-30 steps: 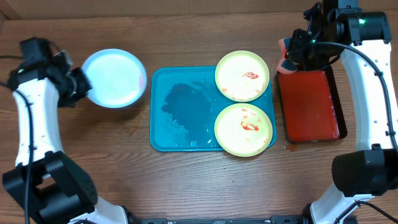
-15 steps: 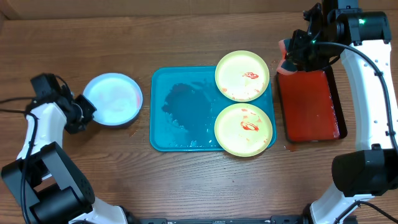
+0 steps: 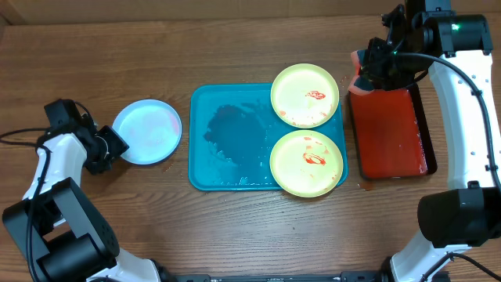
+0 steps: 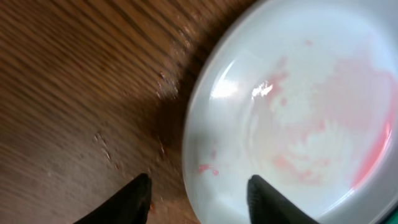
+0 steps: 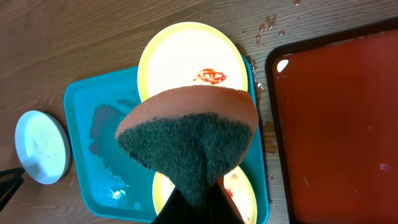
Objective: Clean dirty plates on tray and stack at the side
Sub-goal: 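Set white plate on table left of tray and release, then move left gripper to lower yellow plate and grasp its rim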
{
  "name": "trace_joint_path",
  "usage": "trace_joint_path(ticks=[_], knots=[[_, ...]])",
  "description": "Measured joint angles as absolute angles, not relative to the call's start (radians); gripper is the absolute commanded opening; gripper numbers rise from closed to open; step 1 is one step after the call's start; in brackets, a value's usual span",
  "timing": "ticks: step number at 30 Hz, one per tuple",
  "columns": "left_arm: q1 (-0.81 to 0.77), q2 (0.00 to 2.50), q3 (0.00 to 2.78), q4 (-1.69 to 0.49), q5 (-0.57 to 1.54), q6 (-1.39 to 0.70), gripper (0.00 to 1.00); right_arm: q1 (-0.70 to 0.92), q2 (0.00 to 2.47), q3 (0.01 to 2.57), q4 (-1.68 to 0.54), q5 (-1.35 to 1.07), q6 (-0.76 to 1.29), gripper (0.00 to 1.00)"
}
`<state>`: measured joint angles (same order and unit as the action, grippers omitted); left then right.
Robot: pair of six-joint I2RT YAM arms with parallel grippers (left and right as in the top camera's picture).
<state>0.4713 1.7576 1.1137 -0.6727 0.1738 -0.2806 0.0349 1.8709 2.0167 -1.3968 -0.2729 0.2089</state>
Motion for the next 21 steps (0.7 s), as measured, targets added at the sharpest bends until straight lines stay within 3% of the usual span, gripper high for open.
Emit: trace_joint_path(ticks=[4,9,21], knots=[[0.452,1.758,1.266,-0.837,0.202,-0.192,0.58,0.035,1.871,2.017,-1.399,-0.273,0.209,0.04],[0.323,1.755,1.474,-0.941,0.238,-0.092,0.74,0.035,1.871,2.017,-1.398,-0.273,0.208,0.04],[-0.186,1.845,1.5,-0.892,0.465,-0.075,0.7,0.035,1.871,2.017,-1.398,-0.273,0.209,0.04]])
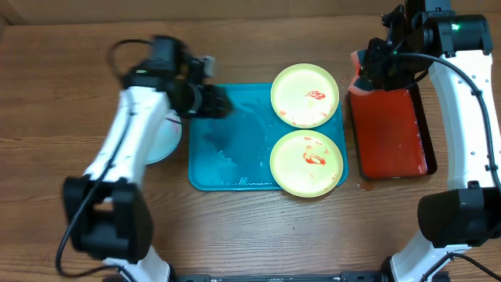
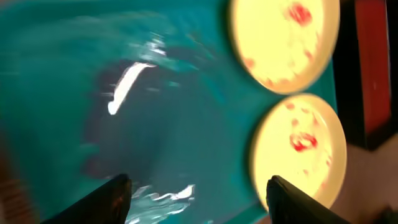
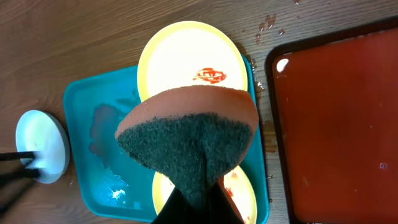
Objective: Clean dirty plates on tray and stack at the side
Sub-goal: 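Move left gripper to lower yellow plate and grasp its rim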
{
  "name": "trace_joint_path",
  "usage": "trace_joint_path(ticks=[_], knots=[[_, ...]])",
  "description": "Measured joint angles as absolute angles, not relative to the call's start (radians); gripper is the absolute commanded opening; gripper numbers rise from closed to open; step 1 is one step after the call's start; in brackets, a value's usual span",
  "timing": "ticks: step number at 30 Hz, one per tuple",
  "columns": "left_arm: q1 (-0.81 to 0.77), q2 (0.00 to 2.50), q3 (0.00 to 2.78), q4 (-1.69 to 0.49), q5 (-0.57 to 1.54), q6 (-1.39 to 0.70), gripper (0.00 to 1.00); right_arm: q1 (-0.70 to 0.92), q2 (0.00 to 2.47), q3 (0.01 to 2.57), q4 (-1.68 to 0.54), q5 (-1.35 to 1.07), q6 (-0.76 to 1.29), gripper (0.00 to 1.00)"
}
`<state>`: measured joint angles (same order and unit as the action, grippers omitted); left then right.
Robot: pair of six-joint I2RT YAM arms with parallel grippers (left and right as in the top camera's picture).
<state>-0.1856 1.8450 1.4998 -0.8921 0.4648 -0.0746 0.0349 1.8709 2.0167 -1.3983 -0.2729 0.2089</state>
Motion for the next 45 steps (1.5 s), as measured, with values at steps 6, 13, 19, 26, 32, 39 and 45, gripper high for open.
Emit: trace_joint_path(ticks=[6,13,19,26,32,39,45], knots=[[-0.371,1.996,1.499,-0.86,0.464,-0.079,0.66,0.035,1.871,2.017,-1.405,-0.273,0.208,0.04],[-0.409,2.075,1.499,-0.828,0.464,-0.105,0.63,0.035,1.871,2.017,-1.406,-0.273,0.208,0.04],[-0.43,2.136,1.499,-0.822,0.502,-0.117,0.49,0.035,1.871,2.017,-1.406,-0.273,0.208,0.04],[-0.446,2.145,1.5,-0.812,0.523,-0.167,0.37,0.035,1.871,2.017,-1.406,-0.272,0.208,0.04],[-0.458,2.147,1.5,-0.81,0.521,-0.217,0.32,0.035,1.871,2.017,-1.406,-0.273,0.208,0.04],[-0.502,2.148,1.499,-0.795,0.52,-0.254,0.29,0.035,1.871,2.017,-1.405,-0.273,0.208,0.04],[-0.508,2.15,1.499,-0.795,0.519,-0.271,0.04,0.035,1.871,2.017,-1.406,-0.273,0.209,0.04]])
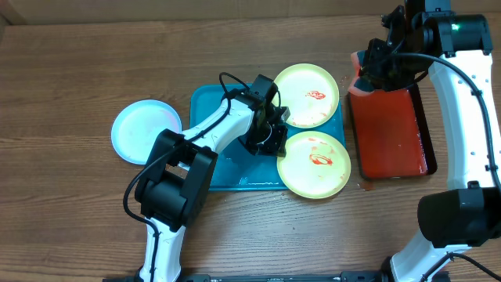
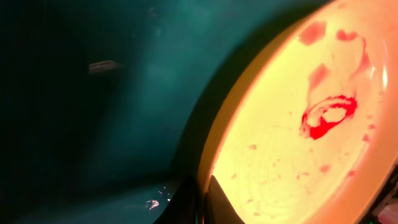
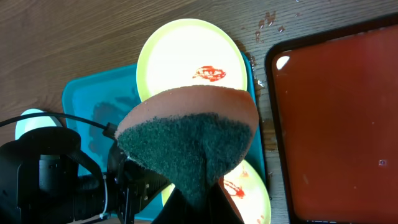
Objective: Clean dirty plates on tray and stack at the side
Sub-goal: 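Move left gripper to lower yellow plate and grasp its rim, then bring sponge with right gripper over the held yellow plate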
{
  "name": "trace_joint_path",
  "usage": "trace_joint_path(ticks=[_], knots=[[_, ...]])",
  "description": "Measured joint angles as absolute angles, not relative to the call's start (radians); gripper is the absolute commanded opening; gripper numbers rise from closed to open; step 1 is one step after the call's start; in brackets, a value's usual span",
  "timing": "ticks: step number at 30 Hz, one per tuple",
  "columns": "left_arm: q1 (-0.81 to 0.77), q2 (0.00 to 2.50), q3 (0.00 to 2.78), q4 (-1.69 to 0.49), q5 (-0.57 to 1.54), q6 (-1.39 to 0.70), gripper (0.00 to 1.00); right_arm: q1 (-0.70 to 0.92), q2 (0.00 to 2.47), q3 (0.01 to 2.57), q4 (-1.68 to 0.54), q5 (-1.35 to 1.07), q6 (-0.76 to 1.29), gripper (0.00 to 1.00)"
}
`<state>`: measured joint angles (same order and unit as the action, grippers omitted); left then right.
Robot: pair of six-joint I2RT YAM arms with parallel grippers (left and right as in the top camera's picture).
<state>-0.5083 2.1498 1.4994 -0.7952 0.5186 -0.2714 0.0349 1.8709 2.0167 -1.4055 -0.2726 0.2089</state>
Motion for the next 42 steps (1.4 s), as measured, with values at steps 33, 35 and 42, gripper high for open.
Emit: trace_joint_path(ticks=[33,35,42], knots=[[-0.286,1.885,1.472,-1.035,0.056,-0.286,0.04,0.263,1.874,1.984,-1.253,-0.247,0.252,0.04],[-0.286,1.888,1.443,-1.031,0.025,-0.3,0.04,0.292,1.88,1.965,-1.23,-0.238,0.272,0.04],[-0.281,1.895,1.335,-0.939,-0.006,-0.35,0.04,0.373,1.975,1.94,-1.214,-0.226,0.301,0.04]])
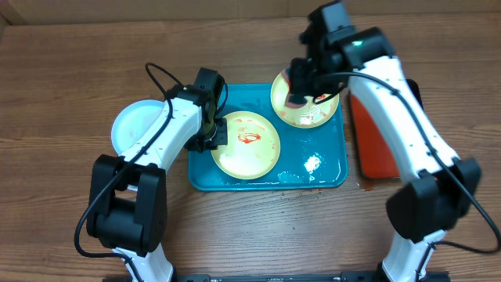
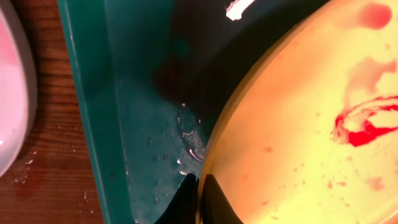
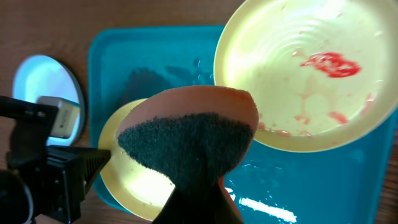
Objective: Clean dirty plates on tray and stack at the side
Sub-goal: 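Bring sponge with right gripper over the held yellow plate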
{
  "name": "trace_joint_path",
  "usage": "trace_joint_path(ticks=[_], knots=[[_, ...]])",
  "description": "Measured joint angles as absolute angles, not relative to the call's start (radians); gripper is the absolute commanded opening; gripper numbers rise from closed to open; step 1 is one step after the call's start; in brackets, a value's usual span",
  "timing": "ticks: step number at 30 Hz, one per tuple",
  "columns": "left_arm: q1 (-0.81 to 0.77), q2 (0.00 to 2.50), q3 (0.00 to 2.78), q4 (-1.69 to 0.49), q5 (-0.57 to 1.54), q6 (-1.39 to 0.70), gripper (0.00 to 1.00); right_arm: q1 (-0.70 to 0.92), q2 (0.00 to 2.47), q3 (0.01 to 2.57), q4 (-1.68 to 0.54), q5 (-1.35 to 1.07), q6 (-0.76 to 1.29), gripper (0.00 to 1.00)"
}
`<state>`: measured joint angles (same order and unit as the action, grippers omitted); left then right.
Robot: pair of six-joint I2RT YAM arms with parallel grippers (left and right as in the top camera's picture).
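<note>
Two dirty yellow plates with red smears lie on the teal tray (image 1: 325, 178). One yellow plate (image 1: 245, 144) sits at the tray's left middle, and my left gripper (image 2: 200, 200) is shut on its left rim (image 2: 211, 149). The other yellow plate (image 1: 313, 110) lies at the tray's far right corner. My right gripper (image 3: 199, 208) is shut on a sponge (image 3: 186, 134), orange with a dark green scrub face, and hangs over the tray between the two plates (image 1: 300, 86). A white-blue plate (image 1: 137, 125) rests on the table left of the tray.
A red-brown tray (image 1: 374, 145) lies to the right of the teal tray, partly under my right arm. Water shines on the teal tray's right half (image 1: 311, 163). The wooden table (image 1: 70, 70) surrounds everything.
The near yellow plate has shifted from the tray's right front to its left middle, with my left gripper still on its rim. My right gripper carried the sponge from above the red tray to over the teal tray.
My left gripper stood open by the white-blue plate on the table. Then it was open above the teal tray. Then it was shut on the near yellow plate's rim, and that plate now lies further left. The right gripper held the sponge throughout, lately over the plates.
</note>
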<state>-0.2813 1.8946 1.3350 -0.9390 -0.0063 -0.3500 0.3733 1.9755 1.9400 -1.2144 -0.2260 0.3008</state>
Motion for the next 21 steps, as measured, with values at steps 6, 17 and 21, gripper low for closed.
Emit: trace_joint_path(ticks=[6,17,21], knots=[[-0.271,1.895,1.29,-0.862,0.003,-0.368,0.04,0.427,2.058,1.937,-1.184,-0.22,0.314,0.04],[-0.265,1.895,1.203,-0.768,0.009,-0.372,0.04,0.508,2.192,1.937,-1.166,-0.22,0.34,0.04],[-0.255,1.895,1.203,-0.768,0.018,-0.375,0.04,0.529,2.247,1.937,-1.164,-0.221,0.34,0.04]])
